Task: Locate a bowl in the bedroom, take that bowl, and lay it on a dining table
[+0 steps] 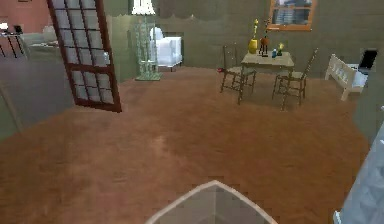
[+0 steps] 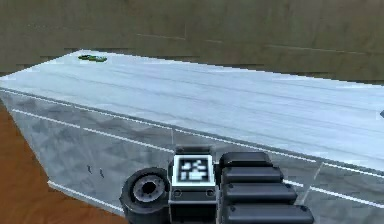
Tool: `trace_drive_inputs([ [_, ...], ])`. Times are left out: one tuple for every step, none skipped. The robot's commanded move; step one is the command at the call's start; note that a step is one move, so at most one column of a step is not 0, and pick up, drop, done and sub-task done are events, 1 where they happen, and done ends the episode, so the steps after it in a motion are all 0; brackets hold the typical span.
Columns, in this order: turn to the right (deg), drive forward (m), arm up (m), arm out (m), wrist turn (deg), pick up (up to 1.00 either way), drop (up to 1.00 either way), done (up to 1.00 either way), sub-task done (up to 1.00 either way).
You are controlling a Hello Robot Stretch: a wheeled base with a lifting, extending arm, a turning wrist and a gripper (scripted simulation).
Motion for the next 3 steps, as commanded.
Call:
trace_drive_inputs([
  [0.0, 1.00, 0.00, 0.00, 0.0, 0.00, 0.00, 0.00, 0.00],
  [3.0, 0.00, 0.00, 0.00, 0.0, 0.00, 0.00, 0.00, 0.00],
  [0.0, 1.00, 0.00, 0.00, 0.0, 0.00, 0.00, 0.00, 0.00],
])
